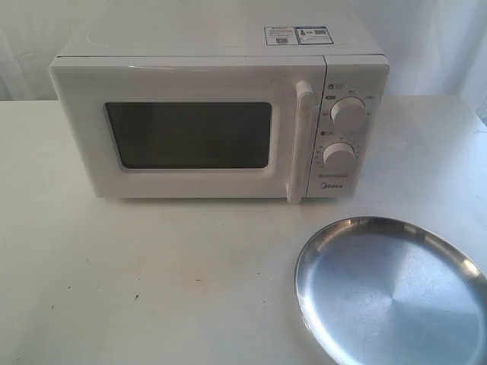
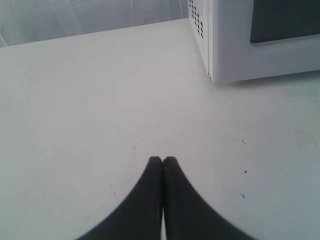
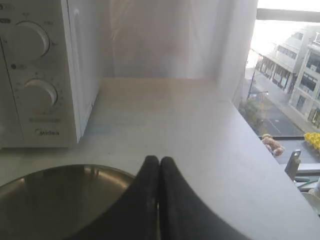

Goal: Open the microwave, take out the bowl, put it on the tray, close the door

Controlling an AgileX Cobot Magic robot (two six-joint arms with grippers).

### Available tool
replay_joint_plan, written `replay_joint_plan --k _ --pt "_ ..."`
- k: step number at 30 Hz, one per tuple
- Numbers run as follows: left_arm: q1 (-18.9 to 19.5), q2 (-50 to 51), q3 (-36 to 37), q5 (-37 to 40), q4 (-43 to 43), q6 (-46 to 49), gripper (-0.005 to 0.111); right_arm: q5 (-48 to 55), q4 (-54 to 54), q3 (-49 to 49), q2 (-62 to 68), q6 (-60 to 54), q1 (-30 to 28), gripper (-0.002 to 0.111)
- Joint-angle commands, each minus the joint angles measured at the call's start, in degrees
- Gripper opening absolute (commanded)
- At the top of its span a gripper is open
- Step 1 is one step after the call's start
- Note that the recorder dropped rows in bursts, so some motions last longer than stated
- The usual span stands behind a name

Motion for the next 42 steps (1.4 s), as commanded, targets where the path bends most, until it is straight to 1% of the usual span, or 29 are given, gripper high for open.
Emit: replay_joint_plan --k 1,3,6,8,10,12,15,16,17,18,19,21,22,24,26,27,29,31,33,34,35,36,37,38,39,40,41,42 --pt "0.0 -0.1 0.2 -0.1 -0.2 -0.4 0.0 -6.4 0.1 0.1 0.1 -0.2 -0.2 0.0" --pt "0.0 -0.1 0.2 -0.1 -0.2 -0.4 0.0 -10.7 1.3 0.1 0.1 0.3 -0.2 0.0" --pt "0.0 -0.1 0.2 -0.1 -0.2 -0.4 0.0 -16.9 3.1 0.1 0.1 6.4 -0.2 0.0" --pt "0.0 -0.1 0.2 -0.1 -0.2 -0.4 0.0 -19.3 5.0 0.1 0.1 14.0 -0.2 0.0" --pt "0.0 -0.1 0.2 -0.1 -0.2 -0.4 0.0 -19.2 6.2 0.1 0.1 22.4 -0.2 0.0" --pt "0.0 -0.1 0.2 -0.1 -0.2 -0.4 0.0 -21.2 6.2 0.1 0.1 28.2 -0.2 0.0" --pt "0.0 -0.1 0.2 -0.1 -0.2 -0.4 0.0 -27.3 6.2 0.1 0.1 29.6 -0.2 0.0" --pt "0.0 -0.1 0.2 -0.1 -0.2 -0.4 0.0 -30.1 6.6 0.1 0.1 33.7 -0.2 0.0" --pt "0.0 -0.1 0.2 -0.1 -0.2 -0.4 0.0 -31.6 5.9 0.1 0.1 40.6 -0.1 0.0" --pt "0.0 -0.1 0.2 -0.1 -0.2 -0.4 0.0 -33.5 0.1 0.1 0.1 51.5 0.4 0.0" --pt "0.0 -0.1 0.2 -0.1 -0.2 -0.4 0.0 -38.8 -10.8 -0.9 0.1 60.4 0.6 0.0" --pt "0.0 -0.1 0.2 -0.1 -0.2 -0.4 0.0 -51.0 -24.7 -5.2 1.4 67.2 0.6 0.0" --pt "0.0 -0.1 0.2 -0.1 -0.2 -0.4 0.0 -56.9 -34.3 -11.8 5.9 70.4 0.3 0.0" --pt "0.0 -0.1 0.2 -0.1 -0.2 -0.4 0.0 -55.2 -45.6 -20.0 12.8 71.0 0.3 0.0" --pt "0.0 -0.1 0.2 -0.1 -0.2 -0.4 0.0 -54.8 -53.2 -25.7 20.8 74.3 0.3 0.0" --pt "0.0 -0.1 0.2 -0.1 -0.2 -0.4 0.0 -56.9 -57.9 -29.7 30.8 76.7 0.3 0.0" --pt "0.0 -0.1 0.2 -0.1 -0.2 -0.4 0.0 -61.6 -59.2 -31.7 41.0 76.5 0.3 0.0" --pt "0.0 -0.1 0.2 -0.1 -0.2 -0.4 0.0 -66.9 -58.9 -32.5 49.8 71.5 0.3 0.0" --pt "0.0 -0.1 0.2 -0.1 -0.2 -0.4 0.0 -69.3 -58.6 -33.1 59.2 63.0 0.3 0.0" --pt "0.0 -0.1 0.2 -0.1 -0.2 -0.4 0.0 -70.5 -58.6 -33.2 67.0 52.6 0.3 0.0" --pt "0.0 -0.1 0.2 -0.1 -0.2 -0.4 0.0 -71.1 -58.9 -33.2 71.1 49.7 0.3 0.0" --pt "0.0 -0.1 0.2 -0.1 -0.2 -0.4 0.0 -73.7 -59.7 -33.2 78.5 44.2 0.3 0.0" --pt "0.0 -0.1 0.2 -0.1 -0.2 -0.4 0.0 -75.1 -60.0 -33.2 81.8 41.2 0.4 0.0" --pt "0.0 -0.1 0.2 -0.1 -0.2 -0.4 0.0 -78.5 -61.5 -33.2 87.6 35.7 0.4 0.0" --pt "0.0 -0.1 0.2 -0.1 -0.2 -0.4 0.0 -79.3 -61.6 -33.2 89.5 34.0 0.4 0.0" --pt "0.0 -0.1 0.2 -0.1 -0.2 -0.4 0.0 -78.9 -61.5 -33.2 94.0 29.6 0.4 0.0" --pt "0.0 -0.1 0.2 -0.1 -0.2 -0.4 0.0 -78.6 -61.5 -33.2 95.7 26.9 0.4 0.0" --pt "0.0 -0.1 0.2 -0.1 -0.2 -0.4 0.0 -79.4 -61.3 -33.4 99.7 22.2 0.4 0.002"
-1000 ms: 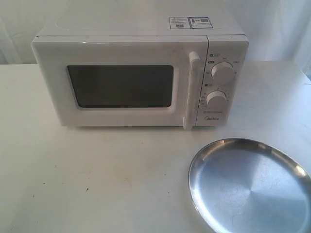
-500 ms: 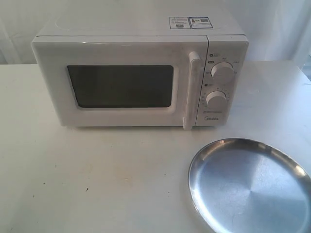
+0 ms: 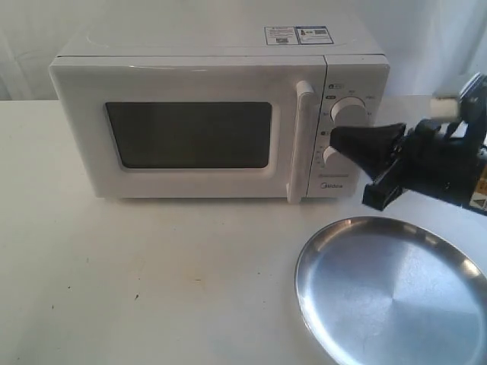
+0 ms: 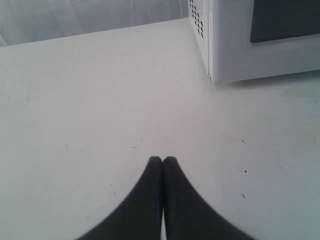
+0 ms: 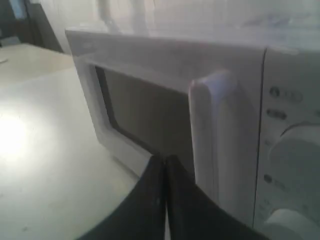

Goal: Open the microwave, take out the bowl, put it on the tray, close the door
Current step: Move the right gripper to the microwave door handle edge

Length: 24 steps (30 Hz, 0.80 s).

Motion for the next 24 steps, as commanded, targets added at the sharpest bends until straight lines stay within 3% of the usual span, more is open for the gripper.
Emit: replay_joint_plan --k 1,6,16,19,24 --pt "0.0 -0.1 0.2 -0.1 -0.2 -0.4 0.0 -2.9 -0.2 -0.9 11.4 -15.1 0.0 0.005" --pt "0.0 -0.1 0.2 -0.1 -0.2 -0.4 0.0 -4.2 0.8 -5.1 19.0 -15.0 0.5 0.046" --pt "0.0 -0.1 0.2 -0.1 -0.2 -0.4 0.0 0.4 5.3 -10.9 19.1 -16.0 7.5 0.047" --pt "0.0 -0.1 0.2 -0.1 -0.2 -0.4 0.0 3.3 5.3 -11.4 19.1 -15.6 8.6 0.038" --pt "0.0 -0.1 0.2 -0.1 -0.2 -0.4 0.0 3.2 2.7 -11.4 19.1 -15.6 8.6 0.0"
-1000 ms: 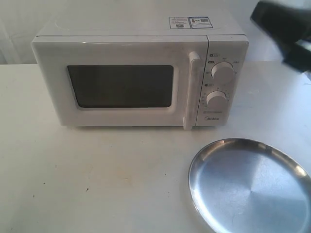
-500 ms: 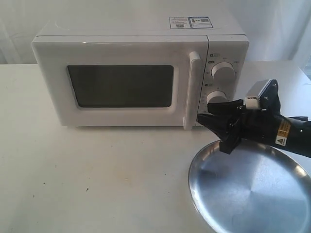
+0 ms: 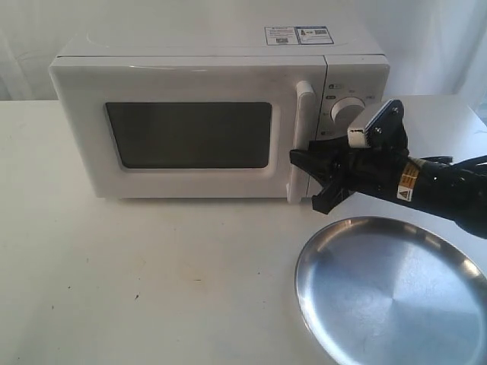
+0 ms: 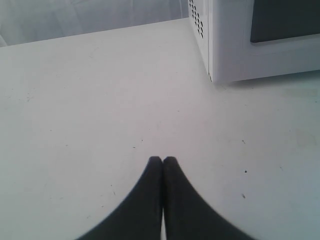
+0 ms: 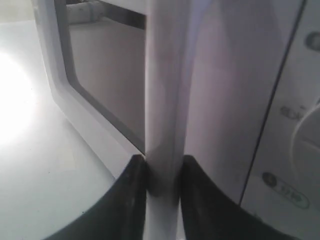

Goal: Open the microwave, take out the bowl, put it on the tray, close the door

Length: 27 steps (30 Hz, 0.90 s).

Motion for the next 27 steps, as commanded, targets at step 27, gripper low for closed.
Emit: replay_joint_plan --k 27 --pt "0.0 -0.1 0.2 -0.1 -0.2 -0.4 0.0 -7.6 -42.3 0.0 -3.9 13.1 6.6 0.0"
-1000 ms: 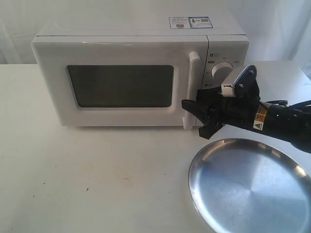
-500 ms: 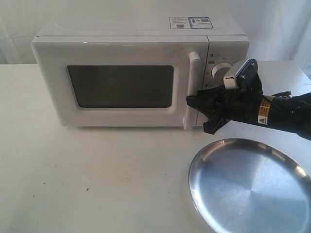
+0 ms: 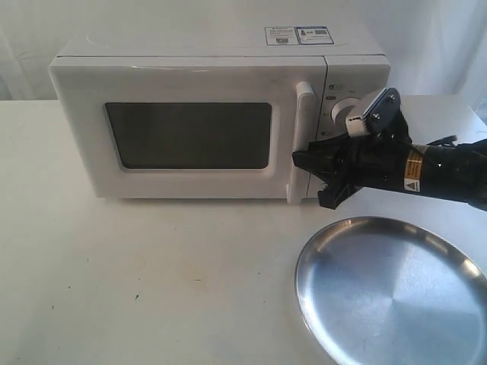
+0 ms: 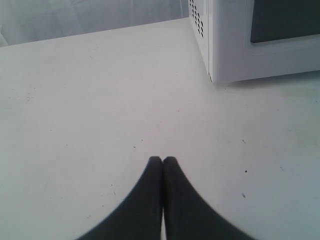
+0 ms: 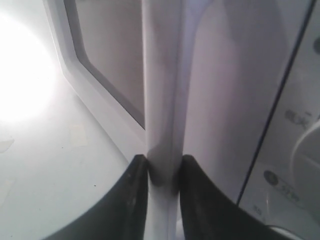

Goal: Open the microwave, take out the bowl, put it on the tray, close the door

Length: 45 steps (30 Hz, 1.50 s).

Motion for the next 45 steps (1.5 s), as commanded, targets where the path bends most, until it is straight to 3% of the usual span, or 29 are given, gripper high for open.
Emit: replay_joint_plan --k 1,9,24,31,34,40,45 --pt "0.0 -0.1 0.2 -0.1 -0.2 -0.4 0.0 -15.0 -29.0 2.5 -0.4 -0.3 7.0 0.0" --pt "0.0 -0.1 0.2 -0.1 -0.2 -0.4 0.0 -15.0 -30.0 3.8 -4.5 1.4 12.4 0.0" --pt "0.0 -0.1 0.2 -0.1 -0.2 -0.4 0.0 -15.0 -29.9 6.5 -8.8 3.6 12.1 0.0" --pt "0.0 -0.1 0.2 -0.1 -0.2 -0.4 0.0 -9.8 -30.0 6.5 -15.1 21.5 12.1 0.001" --pt "0.0 -0.1 0.2 -0.1 -0.2 -0.4 0.0 -9.6 -30.0 7.3 -17.0 23.4 12.1 0.013" --pt "0.0 -0.1 0.2 -0.1 -0.2 -0.4 0.0 -9.7 -30.0 7.8 -18.6 28.6 12.1 0.054" --pt "0.0 -0.1 0.2 -0.1 -0.2 -0.4 0.0 -9.5 -30.0 7.8 -19.9 35.2 12.1 0.049"
